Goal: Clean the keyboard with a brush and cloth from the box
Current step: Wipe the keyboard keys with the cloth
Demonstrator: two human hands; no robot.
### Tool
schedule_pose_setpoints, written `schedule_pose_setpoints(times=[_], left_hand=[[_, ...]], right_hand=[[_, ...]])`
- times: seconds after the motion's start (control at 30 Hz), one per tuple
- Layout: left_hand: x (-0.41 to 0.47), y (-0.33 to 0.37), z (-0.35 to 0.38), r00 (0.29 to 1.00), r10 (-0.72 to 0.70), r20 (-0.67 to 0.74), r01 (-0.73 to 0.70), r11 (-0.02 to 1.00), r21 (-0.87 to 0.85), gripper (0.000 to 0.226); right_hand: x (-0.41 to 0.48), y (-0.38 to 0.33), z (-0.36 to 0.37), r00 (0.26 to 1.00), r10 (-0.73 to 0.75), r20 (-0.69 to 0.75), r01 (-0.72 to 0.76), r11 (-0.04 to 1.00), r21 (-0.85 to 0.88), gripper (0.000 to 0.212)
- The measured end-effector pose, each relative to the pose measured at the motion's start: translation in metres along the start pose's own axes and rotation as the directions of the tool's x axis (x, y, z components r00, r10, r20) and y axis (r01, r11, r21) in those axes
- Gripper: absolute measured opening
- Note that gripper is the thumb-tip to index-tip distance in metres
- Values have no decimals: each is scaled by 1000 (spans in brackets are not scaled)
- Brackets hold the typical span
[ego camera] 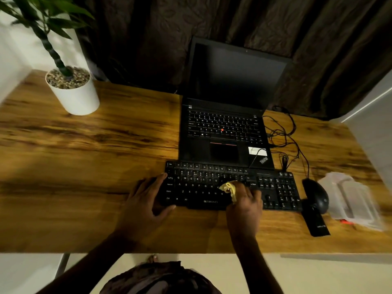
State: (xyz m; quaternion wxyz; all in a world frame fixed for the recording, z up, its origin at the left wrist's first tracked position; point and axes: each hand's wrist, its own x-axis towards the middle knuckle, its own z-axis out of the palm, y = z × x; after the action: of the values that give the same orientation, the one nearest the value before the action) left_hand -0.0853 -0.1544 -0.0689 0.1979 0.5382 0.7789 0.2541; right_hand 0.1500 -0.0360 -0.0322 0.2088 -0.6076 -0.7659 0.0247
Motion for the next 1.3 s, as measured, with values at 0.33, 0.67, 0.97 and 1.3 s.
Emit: schedule_pose_setpoints(times=[0.33, 0.67, 0.97, 1.3], left_hand=[[0, 6, -3, 1000, -12, -17, 12, 1000, -2, 90], [0, 1, 1, 1000, -23, 0, 23, 999, 38, 93], [1, 2, -1, 999, -27, 17, 27, 999, 32, 94], [2, 1, 1, 1000, -26, 9, 26, 999, 32, 95]], right_hand=[[-7, -34, 8, 984, -180, -2, 180, 982, 56, 53], [-15, -77, 19, 967, -243, 83, 232, 965, 120, 34], [-14, -72, 15, 966, -254, 38, 254, 967, 11, 40], [-17, -82, 28, 942, -334, 20, 332, 941, 63, 37]])
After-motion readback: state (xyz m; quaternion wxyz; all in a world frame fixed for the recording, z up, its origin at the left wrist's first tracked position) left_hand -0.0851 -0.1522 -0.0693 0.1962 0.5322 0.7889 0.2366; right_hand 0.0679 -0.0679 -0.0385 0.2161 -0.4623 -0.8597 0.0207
